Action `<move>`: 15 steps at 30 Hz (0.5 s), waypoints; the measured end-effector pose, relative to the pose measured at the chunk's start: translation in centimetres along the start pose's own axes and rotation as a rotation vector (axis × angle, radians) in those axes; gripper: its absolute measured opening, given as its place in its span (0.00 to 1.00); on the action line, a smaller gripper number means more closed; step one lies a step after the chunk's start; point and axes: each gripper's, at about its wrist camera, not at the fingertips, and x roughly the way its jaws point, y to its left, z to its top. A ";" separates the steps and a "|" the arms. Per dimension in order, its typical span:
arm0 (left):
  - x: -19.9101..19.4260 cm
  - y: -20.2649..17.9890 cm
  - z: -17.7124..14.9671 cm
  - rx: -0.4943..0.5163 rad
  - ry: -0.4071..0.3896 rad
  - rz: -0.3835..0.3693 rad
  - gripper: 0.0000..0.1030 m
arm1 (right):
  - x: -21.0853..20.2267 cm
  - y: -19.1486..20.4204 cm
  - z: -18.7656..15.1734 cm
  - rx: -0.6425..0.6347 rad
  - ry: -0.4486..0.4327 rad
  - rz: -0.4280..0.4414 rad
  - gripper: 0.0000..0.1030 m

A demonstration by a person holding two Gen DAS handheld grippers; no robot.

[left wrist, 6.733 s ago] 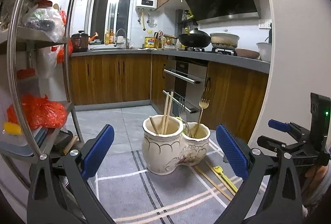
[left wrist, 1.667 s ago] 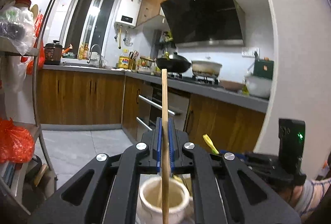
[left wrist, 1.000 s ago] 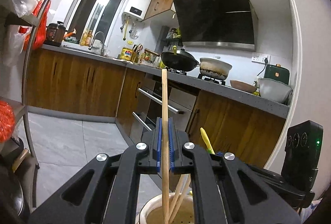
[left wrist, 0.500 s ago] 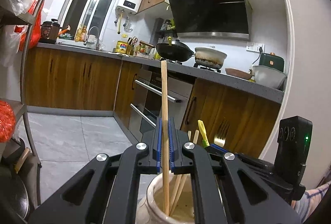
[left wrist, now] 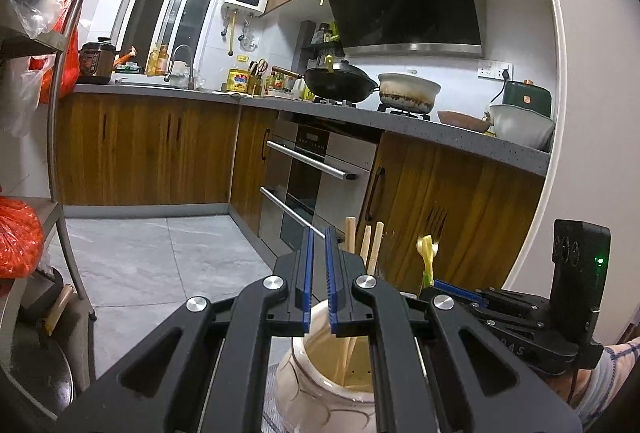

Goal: Organize utensils
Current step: 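Lift both utensils and lower them into the large and small cups, then open both tools and withdraw them back over the cloth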

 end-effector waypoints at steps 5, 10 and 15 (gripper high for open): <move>-0.8 -0.3 0.2 0.008 0.004 0.020 0.05 | -1.3 -0.4 0.0 0.018 0.001 0.002 0.22; -1.7 -1.0 0.6 0.052 0.013 0.061 0.05 | -3.5 -0.4 0.4 0.005 -0.016 0.002 0.22; -3.1 -1.4 0.9 0.062 0.008 0.084 0.05 | -5.6 -0.5 0.8 -0.009 -0.019 0.003 0.22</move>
